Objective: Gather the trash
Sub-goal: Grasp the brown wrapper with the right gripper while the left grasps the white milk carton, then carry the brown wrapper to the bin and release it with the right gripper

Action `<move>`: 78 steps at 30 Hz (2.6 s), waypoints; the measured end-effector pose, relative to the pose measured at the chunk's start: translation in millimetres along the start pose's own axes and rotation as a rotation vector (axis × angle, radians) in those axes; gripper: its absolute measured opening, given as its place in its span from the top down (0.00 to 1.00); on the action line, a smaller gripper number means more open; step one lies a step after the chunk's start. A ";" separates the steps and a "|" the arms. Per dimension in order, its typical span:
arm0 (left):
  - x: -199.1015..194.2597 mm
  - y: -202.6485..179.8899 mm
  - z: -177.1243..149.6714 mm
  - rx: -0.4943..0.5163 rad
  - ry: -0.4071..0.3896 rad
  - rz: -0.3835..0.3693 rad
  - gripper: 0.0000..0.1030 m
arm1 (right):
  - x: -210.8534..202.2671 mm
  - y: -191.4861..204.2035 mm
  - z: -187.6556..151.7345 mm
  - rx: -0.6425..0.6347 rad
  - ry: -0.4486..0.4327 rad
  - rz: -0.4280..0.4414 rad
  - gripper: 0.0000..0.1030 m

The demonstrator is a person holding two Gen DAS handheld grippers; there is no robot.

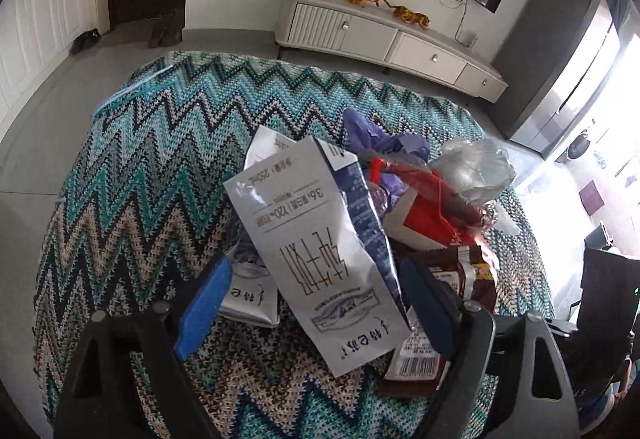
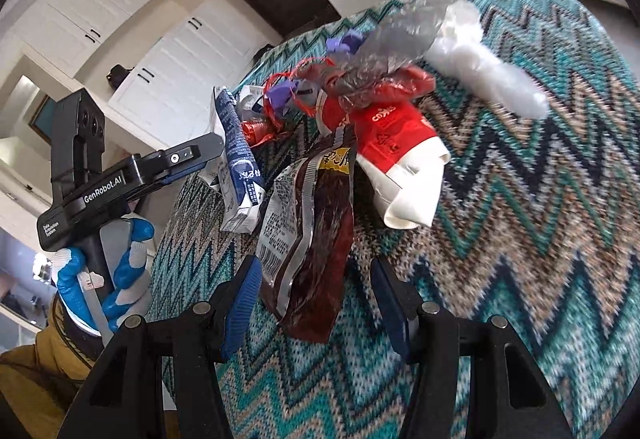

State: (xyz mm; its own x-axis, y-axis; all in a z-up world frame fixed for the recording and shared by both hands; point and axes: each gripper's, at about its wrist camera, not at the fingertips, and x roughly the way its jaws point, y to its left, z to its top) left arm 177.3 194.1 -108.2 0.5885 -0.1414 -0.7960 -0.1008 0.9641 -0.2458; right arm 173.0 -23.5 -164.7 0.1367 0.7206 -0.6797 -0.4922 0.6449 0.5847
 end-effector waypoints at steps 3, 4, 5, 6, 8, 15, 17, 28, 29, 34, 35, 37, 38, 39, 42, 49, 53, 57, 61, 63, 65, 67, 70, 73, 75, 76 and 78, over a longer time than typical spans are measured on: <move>6.9 -4.8 4.3 -0.008 0.015 0.023 0.17 | 5.7 -6.0 2.9 -0.001 0.005 0.032 0.49; 9.1 -6.9 5.2 -0.009 0.021 0.028 0.17 | 6.9 -8.0 4.4 0.000 0.006 0.039 0.53; 10.7 -8.8 5.8 -0.010 0.022 0.030 0.17 | 7.5 -8.8 5.0 0.000 0.005 0.047 0.56; 12.9 -10.2 7.0 -0.013 0.022 0.035 0.17 | 8.0 -10.2 5.4 0.001 0.003 0.052 0.59; 16.4 -12.6 6.2 -0.025 0.026 0.045 0.17 | 7.3 -12.6 5.5 -0.002 0.002 0.068 0.70; 13.4 -6.0 1.3 -0.058 0.001 0.030 0.38 | -14.4 -11.4 -0.9 -0.033 -0.019 0.082 0.93; 6.8 -3.2 -1.1 -0.073 -0.014 0.008 0.38 | -20.5 -7.3 -3.4 -0.049 -0.023 0.088 0.95; -68.5 -9.4 -16.2 -0.044 -0.145 -0.086 0.38 | -75.7 26.9 -33.5 -0.156 -0.103 0.053 0.97; -75.7 -9.4 -17.3 -0.044 -0.156 -0.092 0.38 | -83.6 28.0 -37.1 -0.158 -0.118 0.046 0.97; -115.0 -13.6 -20.7 -0.024 -0.223 -0.094 0.38 | -124.7 32.0 -55.1 -0.161 -0.193 0.004 0.97; -120.4 -14.8 -19.9 -0.022 -0.233 -0.098 0.38 | -136.0 31.8 -59.5 -0.160 -0.217 -0.005 0.97; -132.8 -21.5 -19.7 -0.011 -0.252 -0.106 0.38 | -153.6 30.2 -66.4 -0.154 -0.258 -0.017 0.97; -138.6 -26.4 -21.0 -0.002 -0.259 -0.112 0.38 | -163.6 29.2 -66.5 -0.149 -0.284 -0.025 0.97; -142.8 -30.9 -18.8 0.008 -0.263 -0.118 0.38 | -173.6 27.3 -68.5 -0.146 -0.309 -0.033 0.97; -150.8 -52.6 -15.3 0.047 -0.266 -0.152 0.38 | -210.3 19.2 -77.1 -0.129 -0.393 -0.068 0.97; -134.9 -145.3 -7.3 0.181 -0.205 -0.256 0.38 | -287.9 -17.6 -102.1 -0.061 -0.543 -0.215 0.97; -109.8 -217.3 -5.1 0.274 -0.139 -0.328 0.38 | -326.3 -60.0 -129.4 0.042 -0.613 -0.314 0.97; -75.2 -292.9 -10.6 0.377 -0.067 -0.370 0.38 | -356.6 -108.6 -159.1 0.164 -0.661 -0.440 0.97; -33.8 -367.1 -25.3 0.462 0.025 -0.407 0.38 | -370.3 -154.2 -180.1 0.278 -0.674 -0.516 0.97; -8.4 -399.5 -34.0 0.489 0.082 -0.427 0.38 | -372.8 -180.1 -187.2 0.336 -0.671 -0.543 0.97; 12.4 -429.1 -44.2 0.513 0.124 -0.438 0.38 | -375.4 -200.7 -197.5 0.388 -0.669 -0.553 0.97; 32.5 -454.2 -54.6 0.530 0.163 -0.451 0.38 | -371.1 -220.7 -203.4 0.433 -0.660 -0.567 0.97; 60.9 -488.1 -68.3 0.554 0.208 -0.458 0.38 | -365.6 -249.0 -210.7 0.494 -0.647 -0.576 0.97; 92.9 -516.1 -77.4 0.565 0.254 -0.454 0.38 | -359.5 -277.1 -216.5 0.547 -0.632 -0.581 0.97; 113.2 -530.2 -76.8 0.571 0.271 -0.448 0.38 | -356.0 -292.7 -217.7 0.574 -0.627 -0.581 0.96; 121.9 -537.2 -79.5 0.575 0.280 -0.445 0.38 | -353.7 -297.3 -217.2 0.585 -0.624 -0.583 0.96; 136.6 -545.7 -81.9 0.574 0.296 -0.438 0.38 | -349.2 -307.1 -217.6 0.609 -0.619 -0.589 0.96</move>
State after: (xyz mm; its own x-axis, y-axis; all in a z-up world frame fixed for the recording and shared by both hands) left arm 247.0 -369.7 -128.2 0.2322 -0.5126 -0.8266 0.5699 0.7604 -0.3115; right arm 89.3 -528.6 -203.3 0.7142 0.1444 -0.6848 0.2879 0.8312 0.4756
